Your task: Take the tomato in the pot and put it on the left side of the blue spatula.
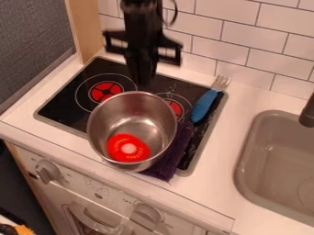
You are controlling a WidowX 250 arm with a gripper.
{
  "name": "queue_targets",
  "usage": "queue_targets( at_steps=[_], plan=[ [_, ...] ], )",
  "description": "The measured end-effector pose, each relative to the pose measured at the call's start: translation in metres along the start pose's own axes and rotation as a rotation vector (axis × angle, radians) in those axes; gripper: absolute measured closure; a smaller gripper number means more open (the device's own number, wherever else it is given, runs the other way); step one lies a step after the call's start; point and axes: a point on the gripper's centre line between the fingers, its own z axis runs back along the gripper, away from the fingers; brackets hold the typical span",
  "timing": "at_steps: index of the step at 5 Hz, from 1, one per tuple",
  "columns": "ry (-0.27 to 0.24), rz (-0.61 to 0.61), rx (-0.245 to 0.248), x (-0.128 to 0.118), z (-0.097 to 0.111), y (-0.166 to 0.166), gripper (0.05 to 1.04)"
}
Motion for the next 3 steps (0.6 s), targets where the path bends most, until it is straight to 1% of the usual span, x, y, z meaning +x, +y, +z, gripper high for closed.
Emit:
queue_targets(
  at_steps=[1,2,3],
  plan=[
    [0.027,0.027,-0.017,0.009,-0.012,-0.001,1.003],
    [0.074,0.033,-0.003,-0.010,-0.029,-0.010,0.847],
    [0.085,0.038,0.018,-0.037,-0.031,-0.018,0.562]
  ],
)
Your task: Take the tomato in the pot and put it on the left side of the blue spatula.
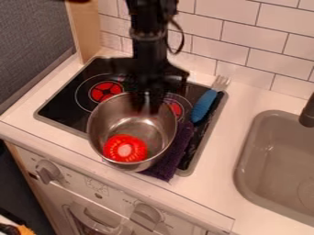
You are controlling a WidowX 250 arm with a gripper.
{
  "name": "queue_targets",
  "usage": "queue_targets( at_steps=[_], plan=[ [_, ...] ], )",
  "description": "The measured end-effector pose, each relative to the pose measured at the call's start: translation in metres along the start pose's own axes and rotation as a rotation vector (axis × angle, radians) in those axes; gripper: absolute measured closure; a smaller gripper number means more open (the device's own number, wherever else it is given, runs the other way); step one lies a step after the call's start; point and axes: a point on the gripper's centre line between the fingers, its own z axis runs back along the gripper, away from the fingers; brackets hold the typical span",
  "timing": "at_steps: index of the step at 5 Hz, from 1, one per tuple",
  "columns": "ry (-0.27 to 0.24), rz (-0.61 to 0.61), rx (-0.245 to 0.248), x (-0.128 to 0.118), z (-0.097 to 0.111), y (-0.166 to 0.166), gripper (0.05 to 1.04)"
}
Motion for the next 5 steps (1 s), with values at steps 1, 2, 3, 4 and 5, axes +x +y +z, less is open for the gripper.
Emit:
queue_targets(
  at_steps=[1,2,3,4,5],
  plan=[
    [0.003,0.009,0.014,-0.016,-0.004,0.002,0.277],
    [0.025,0.021,0.023,-0.017,-0.016,0.003,0.073],
    [0.058,0.027,0.030,-0.018,-0.029,0.002,0.075],
    [0.095,0.045,0.029,-0.020,-0.041,0.001,0.081],
    [0.138,0.071,0.013,-0.025,-0.050,-0.002,0.083]
  ],
)
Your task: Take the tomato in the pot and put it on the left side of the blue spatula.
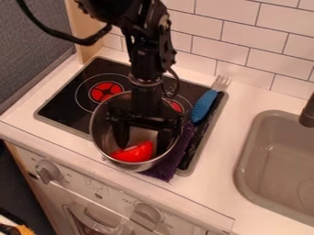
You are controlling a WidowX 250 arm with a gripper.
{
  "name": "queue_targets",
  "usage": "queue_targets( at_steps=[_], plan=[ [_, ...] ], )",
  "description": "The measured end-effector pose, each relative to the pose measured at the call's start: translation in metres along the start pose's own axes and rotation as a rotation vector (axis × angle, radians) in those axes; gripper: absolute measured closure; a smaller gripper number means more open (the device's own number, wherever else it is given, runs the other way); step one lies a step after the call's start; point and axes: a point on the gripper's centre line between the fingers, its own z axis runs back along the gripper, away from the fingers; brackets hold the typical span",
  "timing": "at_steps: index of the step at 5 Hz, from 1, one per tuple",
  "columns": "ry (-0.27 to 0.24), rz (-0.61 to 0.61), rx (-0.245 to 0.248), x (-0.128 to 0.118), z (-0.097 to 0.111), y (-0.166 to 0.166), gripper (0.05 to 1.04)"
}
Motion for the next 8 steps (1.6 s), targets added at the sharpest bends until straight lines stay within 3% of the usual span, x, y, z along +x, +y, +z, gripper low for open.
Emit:
queue_targets(
  at_steps=[1,2,3,4,7,8],
  plan=[
    [0.025,0.030,-0.005,-0.001,-0.005,0.002,0.136],
    [0.032,0.048,-0.003,-0.001,-0.005,0.005,0.415],
    [0.047,0.057,0.003,0.002,0.000,0.012,0.620],
    [0.051,0.066,-0.005,0.005,0.004,0.019,0.627],
    [-0.135,0.047,-0.080,0.058,0.086,0.011,0.627],
    [-0.162,0.049,-0.036,0.093,0.078,0.006,0.627]
  ],
)
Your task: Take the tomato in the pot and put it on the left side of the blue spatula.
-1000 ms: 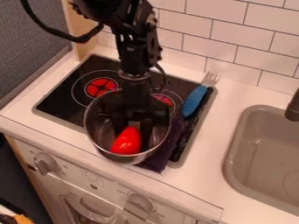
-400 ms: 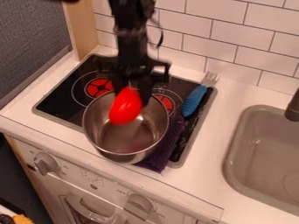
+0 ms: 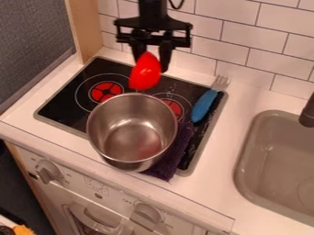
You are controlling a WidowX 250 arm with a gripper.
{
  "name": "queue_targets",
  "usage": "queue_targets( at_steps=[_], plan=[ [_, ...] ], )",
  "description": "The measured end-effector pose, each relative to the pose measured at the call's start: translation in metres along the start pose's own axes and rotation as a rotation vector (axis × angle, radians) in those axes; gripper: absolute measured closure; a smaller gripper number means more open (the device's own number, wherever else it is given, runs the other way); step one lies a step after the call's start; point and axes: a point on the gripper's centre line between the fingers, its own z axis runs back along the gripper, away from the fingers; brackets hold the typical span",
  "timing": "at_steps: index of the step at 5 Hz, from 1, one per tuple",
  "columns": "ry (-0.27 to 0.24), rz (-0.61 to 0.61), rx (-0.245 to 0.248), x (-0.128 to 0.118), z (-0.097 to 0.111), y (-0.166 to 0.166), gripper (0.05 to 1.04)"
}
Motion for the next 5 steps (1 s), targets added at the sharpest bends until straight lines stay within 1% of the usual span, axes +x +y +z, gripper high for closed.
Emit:
queue_targets(
  at_steps=[1,2,3,4,5],
  plan=[
    [-0.021,0.012,0.044,0.027,-0.021,-0.004,0.628],
    [-0.026,0.039,0.074,0.043,-0.044,-0.003,0.627],
    [-0.014,0.043,0.089,0.054,-0.064,-0.008,0.628],
    [0.004,0.040,0.079,0.053,-0.075,-0.014,0.559],
    [0.005,0.027,0.059,0.053,-0.076,-0.018,0.229]
  ],
)
